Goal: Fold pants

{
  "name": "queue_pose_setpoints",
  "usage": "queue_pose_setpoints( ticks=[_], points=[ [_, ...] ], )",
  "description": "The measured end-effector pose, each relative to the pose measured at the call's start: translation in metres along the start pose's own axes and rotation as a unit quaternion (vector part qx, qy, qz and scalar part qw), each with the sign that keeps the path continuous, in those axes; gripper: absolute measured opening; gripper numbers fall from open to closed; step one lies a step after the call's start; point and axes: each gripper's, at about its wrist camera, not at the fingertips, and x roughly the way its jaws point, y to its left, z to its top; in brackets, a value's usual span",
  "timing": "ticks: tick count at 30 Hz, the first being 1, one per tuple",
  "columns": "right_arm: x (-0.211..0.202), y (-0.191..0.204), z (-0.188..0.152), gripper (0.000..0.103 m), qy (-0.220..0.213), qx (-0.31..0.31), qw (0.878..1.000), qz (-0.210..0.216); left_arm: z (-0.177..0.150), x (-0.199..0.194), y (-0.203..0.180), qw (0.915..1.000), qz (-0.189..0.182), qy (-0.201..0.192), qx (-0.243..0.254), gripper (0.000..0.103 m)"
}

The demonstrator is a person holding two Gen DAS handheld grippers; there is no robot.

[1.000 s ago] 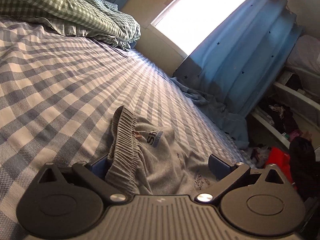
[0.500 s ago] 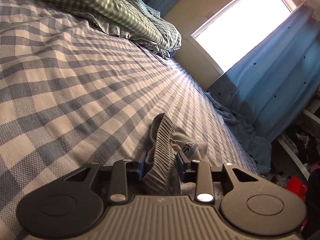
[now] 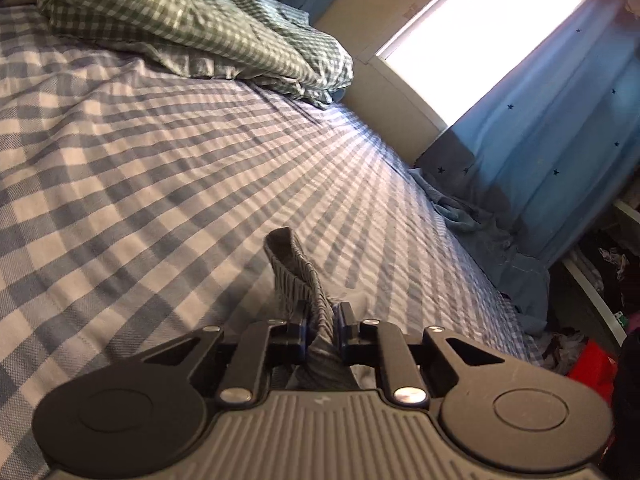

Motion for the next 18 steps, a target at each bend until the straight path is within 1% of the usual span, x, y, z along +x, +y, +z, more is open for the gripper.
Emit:
queue_pose_setpoints(
  ticks=[1, 3, 6, 9, 12, 15, 18],
  points=[
    [-0.006, -0.006, 0.000, 0.102, -0.016, 0.015, 1.000, -0.006, 0.002, -0.001, -0.009, 0.9999, -0.006, -0.001, 0.010, 0.015],
    [-0.016, -0.019, 0.000, 0.102, -0.033, 0.048, 0.998, -0.015, 0.006, -0.002, -0.031, 0.9993, -0.023, 0.002, 0.028, 0.015],
    [-0.031, -0.041, -0.006, 0.102, -0.039, 0.090, 0.995, -0.029, 0.005, -0.003, -0.067, 0.9971, -0.046, 0.007, 0.060, 0.014],
    [-0.045, -0.062, -0.019, 0.102, -0.038, 0.109, 0.992, -0.044, -0.004, 0.000, -0.113, 0.9916, -0.072, 0.014, 0.106, 0.014],
    [-0.054, -0.080, -0.035, 0.102, -0.017, 0.104, 0.992, -0.070, -0.023, 0.005, -0.162, 0.9827, -0.106, 0.028, 0.149, 0.014],
    [-0.062, -0.097, -0.056, 0.102, -0.001, 0.094, 0.990, -0.104, -0.049, 0.011, -0.211, 0.9710, -0.139, 0.040, 0.191, 0.014],
    [-0.073, -0.116, -0.078, 0.102, 0.014, 0.092, 0.986, -0.136, -0.079, 0.019, -0.256, 0.9557, -0.177, 0.065, 0.226, 0.014]
  ],
)
